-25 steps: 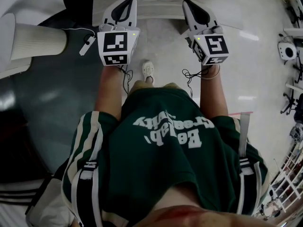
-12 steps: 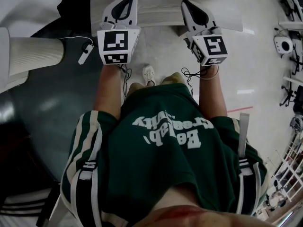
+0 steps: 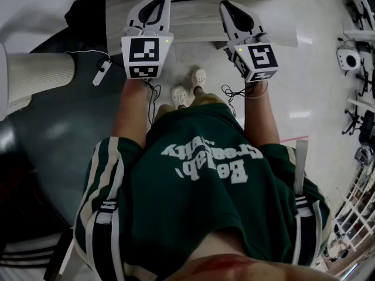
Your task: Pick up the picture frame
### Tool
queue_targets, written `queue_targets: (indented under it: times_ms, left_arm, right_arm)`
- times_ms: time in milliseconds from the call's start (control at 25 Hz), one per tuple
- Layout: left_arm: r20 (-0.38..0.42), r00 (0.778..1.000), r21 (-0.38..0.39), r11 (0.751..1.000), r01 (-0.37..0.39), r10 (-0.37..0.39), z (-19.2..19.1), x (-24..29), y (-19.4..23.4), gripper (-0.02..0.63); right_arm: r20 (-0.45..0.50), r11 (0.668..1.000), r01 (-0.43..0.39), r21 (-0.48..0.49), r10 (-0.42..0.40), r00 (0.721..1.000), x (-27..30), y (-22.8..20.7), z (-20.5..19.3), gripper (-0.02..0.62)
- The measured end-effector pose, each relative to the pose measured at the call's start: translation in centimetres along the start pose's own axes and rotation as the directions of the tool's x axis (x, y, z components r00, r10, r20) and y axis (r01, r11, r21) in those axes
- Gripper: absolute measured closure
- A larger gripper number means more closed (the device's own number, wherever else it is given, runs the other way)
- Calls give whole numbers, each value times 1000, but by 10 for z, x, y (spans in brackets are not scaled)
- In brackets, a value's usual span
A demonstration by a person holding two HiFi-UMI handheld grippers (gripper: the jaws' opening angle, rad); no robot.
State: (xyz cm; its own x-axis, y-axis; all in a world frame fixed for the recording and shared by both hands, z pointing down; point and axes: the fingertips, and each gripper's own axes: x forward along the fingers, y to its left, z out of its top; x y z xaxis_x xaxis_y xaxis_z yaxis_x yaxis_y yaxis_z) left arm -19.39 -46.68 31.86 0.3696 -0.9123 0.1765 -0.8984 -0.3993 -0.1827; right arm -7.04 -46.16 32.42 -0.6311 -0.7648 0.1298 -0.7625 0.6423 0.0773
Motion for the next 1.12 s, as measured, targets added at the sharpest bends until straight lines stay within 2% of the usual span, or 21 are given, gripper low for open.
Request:
queue_targets:
  times_ms: [200, 360, 440, 560, 720, 880, 1000, 1120]
  left_arm:
    - [-27, 1000, 45, 999, 1, 1, -7, 48, 18, 585]
    - [-60, 998, 89, 996, 14, -9, -27, 101, 29, 584]
    - [-89, 996, 123, 992, 40, -29, -40, 124, 27, 578]
    - [-141, 987, 160, 982, 105, -83, -58, 140, 22, 492]
    - [-213, 966, 225, 955, 193, -145, -76, 151, 15, 473]
    - [-293, 935, 307, 907, 289, -198, -89, 160, 7, 453]
    - [-372, 895, 374, 842, 389, -248, -100, 166, 2, 440]
    - [-466, 836, 409, 767, 495, -290, -116, 176, 1, 440]
  right_arm:
    - [37, 999, -37, 2, 37, 999, 47, -31, -1, 560]
    - [33, 997, -70, 16, 70, 997, 91, -63, -20, 560]
    - [29, 996, -85, 21, 85, 996, 105, -78, -32, 560]
    - [37, 994, -107, 28, 106, 994, 116, -87, -42, 560]
    - [43, 991, -125, 38, 124, 991, 121, -90, -49, 560]
    - [47, 991, -128, 45, 126, 991, 121, -92, -52, 560]
    - [41, 991, -124, 48, 122, 992, 118, -90, -56, 560]
    - [47, 993, -109, 52, 106, 993, 118, -92, -56, 560]
